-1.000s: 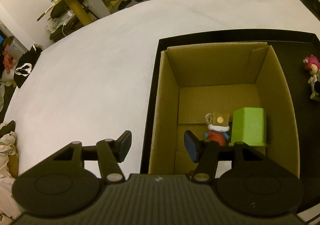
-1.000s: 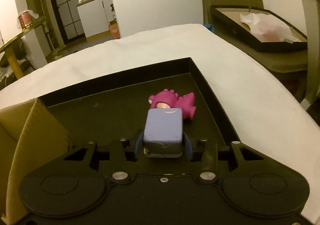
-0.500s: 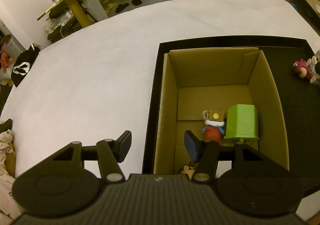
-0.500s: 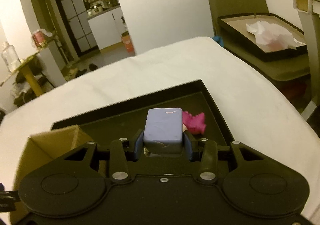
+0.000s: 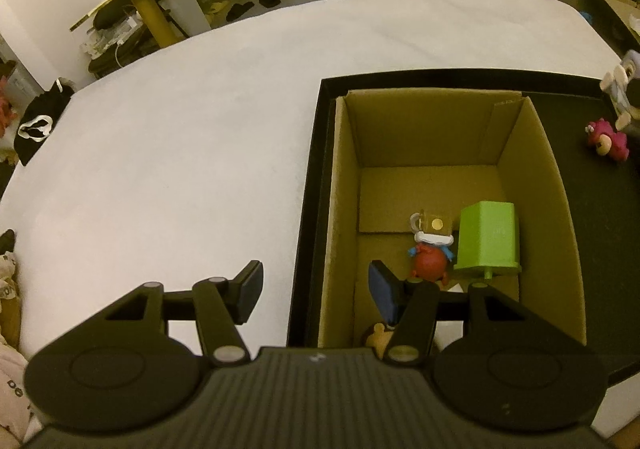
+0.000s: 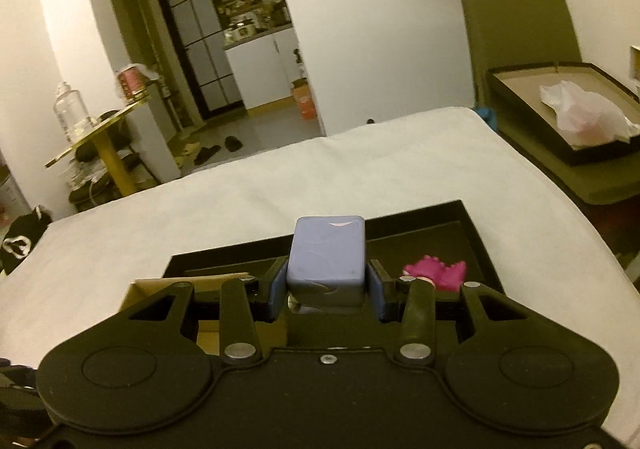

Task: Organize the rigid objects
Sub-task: 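Carry the lavender cube with the right gripper into the box and release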

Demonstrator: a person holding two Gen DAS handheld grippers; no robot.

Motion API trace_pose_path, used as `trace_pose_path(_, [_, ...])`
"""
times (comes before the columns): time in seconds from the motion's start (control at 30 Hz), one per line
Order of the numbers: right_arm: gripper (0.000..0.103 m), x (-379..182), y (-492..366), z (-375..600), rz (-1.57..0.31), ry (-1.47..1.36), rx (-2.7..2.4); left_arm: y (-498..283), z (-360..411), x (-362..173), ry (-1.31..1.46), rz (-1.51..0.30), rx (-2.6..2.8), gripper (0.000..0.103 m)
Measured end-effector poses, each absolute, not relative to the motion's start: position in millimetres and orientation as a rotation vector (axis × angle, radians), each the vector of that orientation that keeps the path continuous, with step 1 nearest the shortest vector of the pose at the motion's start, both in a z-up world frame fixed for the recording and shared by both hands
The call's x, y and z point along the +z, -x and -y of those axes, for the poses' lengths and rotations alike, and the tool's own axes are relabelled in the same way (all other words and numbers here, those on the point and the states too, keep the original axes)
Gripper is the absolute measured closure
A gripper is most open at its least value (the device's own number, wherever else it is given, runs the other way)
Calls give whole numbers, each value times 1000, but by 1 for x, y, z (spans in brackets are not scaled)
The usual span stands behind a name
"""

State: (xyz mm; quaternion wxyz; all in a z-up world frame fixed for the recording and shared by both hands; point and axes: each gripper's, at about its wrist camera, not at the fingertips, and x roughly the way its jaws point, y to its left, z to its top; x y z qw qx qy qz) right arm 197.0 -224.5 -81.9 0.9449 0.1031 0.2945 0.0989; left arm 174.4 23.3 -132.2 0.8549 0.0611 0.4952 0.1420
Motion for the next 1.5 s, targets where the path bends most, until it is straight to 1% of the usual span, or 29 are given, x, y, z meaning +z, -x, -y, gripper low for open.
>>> trace_pose_path(0.4, [63,-85,-188,186,-596,-142,319,-177,-36,-149,-77,-1060,280,46])
trace_pose_path(0.87, [63,-92,-177,144,-603,-17,451,-170,-48,-154,-7,-1033,256,47])
trace_pose_path(1.0, [62,-95,-176,132,-611,22,473,-167,-53,-155,20,-1028,236,50])
trace_pose_path(1.07, [62,-96,-174,126,-609,38,488,-166,-55,-155,27,-1022,231,53])
trace_pose_path(1.1, [62,-97,-174,124,-610,46,493,-165,-56,-155,30,-1021,228,58])
trace_pose_path(1.13, [62,-98,-174,120,-613,53,494,-165,-56,-156,34,-1021,221,65])
trace_pose_path(1.23, [61,-105,-173,112,-635,81,498,-165,-57,-156,48,-1025,200,79])
trace_pose_path(1.27, [61,-108,-174,109,-648,94,499,-165,-57,-157,55,-1023,189,80])
trace_pose_path(1.4, [59,-110,-168,105,-654,131,487,-165,-56,-159,72,-1018,175,92])
trace_pose_path(1.5, [59,-109,-164,107,-662,137,478,-165,-59,-158,92,-1009,181,93])
